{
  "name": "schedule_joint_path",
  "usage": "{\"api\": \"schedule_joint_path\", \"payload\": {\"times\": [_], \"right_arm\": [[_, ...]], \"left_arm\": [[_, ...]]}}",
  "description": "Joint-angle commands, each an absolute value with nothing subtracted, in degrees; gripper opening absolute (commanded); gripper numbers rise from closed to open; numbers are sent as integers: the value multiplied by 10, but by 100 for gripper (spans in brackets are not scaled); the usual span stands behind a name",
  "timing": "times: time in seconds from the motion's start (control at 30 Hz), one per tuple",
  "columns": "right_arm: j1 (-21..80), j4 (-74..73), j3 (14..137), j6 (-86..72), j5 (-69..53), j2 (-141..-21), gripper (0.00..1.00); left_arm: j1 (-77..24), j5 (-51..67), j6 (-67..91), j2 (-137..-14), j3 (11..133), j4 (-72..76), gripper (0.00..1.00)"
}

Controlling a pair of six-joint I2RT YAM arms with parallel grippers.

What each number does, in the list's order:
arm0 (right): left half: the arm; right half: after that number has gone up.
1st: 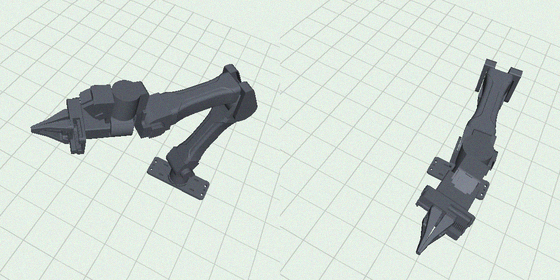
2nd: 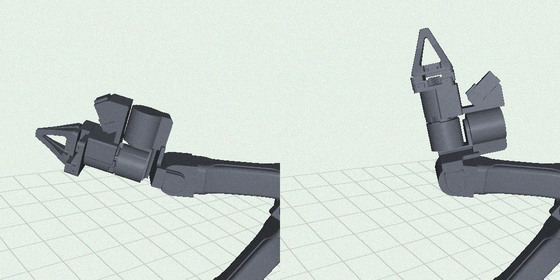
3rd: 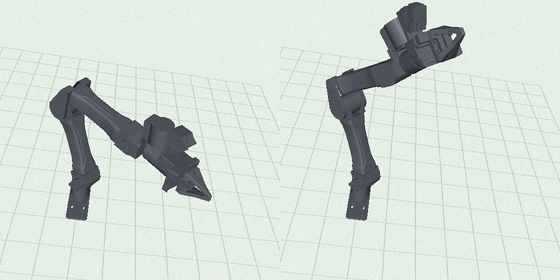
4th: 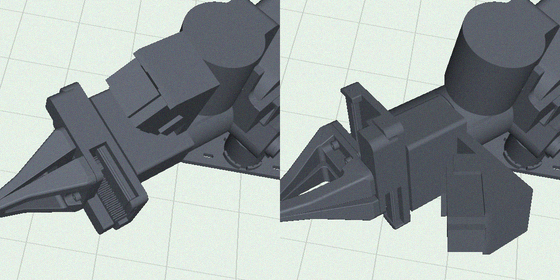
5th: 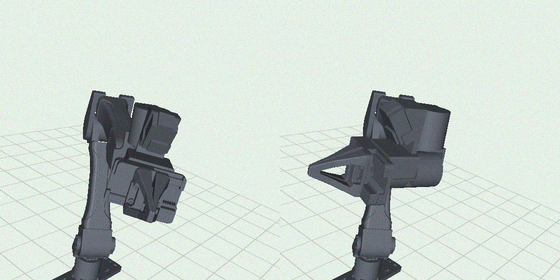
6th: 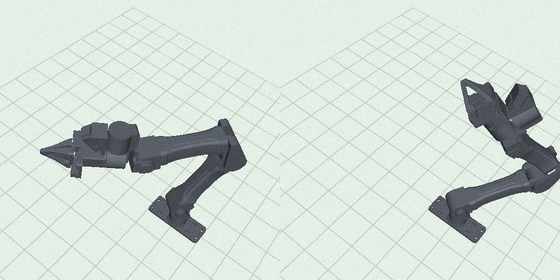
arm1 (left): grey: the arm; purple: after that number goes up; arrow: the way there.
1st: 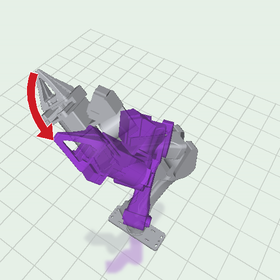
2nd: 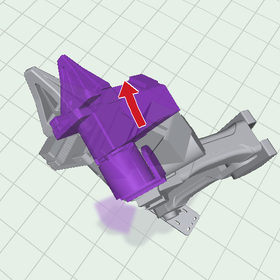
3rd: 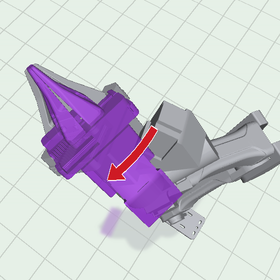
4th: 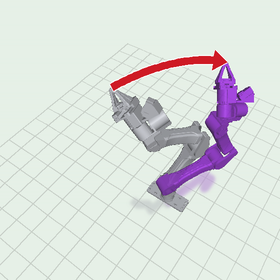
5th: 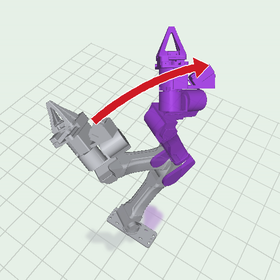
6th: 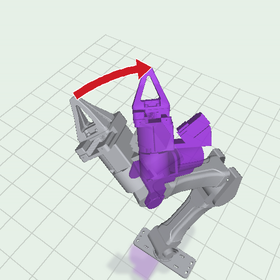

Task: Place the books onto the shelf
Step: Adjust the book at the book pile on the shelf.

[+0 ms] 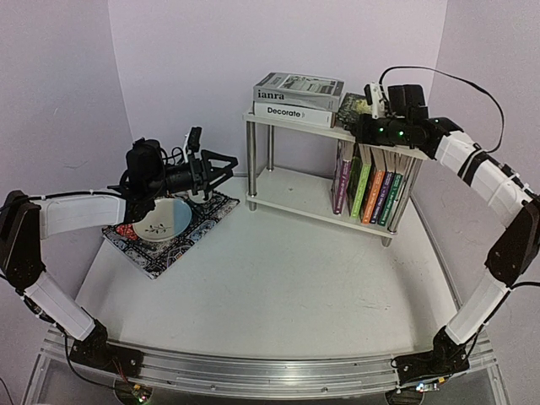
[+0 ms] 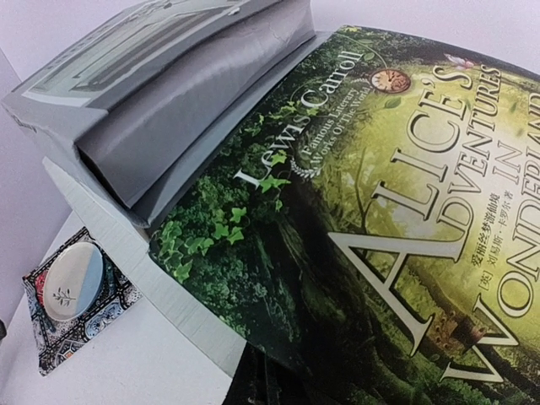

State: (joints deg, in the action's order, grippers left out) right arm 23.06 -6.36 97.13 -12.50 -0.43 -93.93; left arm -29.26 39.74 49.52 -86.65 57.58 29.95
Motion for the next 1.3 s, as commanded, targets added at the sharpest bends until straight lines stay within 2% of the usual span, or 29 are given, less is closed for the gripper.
{"api": "schedule_joint_path", "payload": {"times": [0.0, 0.93, 1.17, 1.27], "right_arm": [[215, -53, 968, -102, 19, -899, 0], [153, -120, 907, -51, 55, -808, 0], [153, -139, 942, -57, -55, -809, 0], [153, -142, 952, -72, -129, -802, 5]], "left_arm": [[-289, 408, 497, -856, 571, 310, 72], [-289, 406, 505, -853, 567, 309, 72], [-288, 405, 501, -846, 563, 308, 72], [-288, 400, 492, -835, 550, 306, 72]]}}
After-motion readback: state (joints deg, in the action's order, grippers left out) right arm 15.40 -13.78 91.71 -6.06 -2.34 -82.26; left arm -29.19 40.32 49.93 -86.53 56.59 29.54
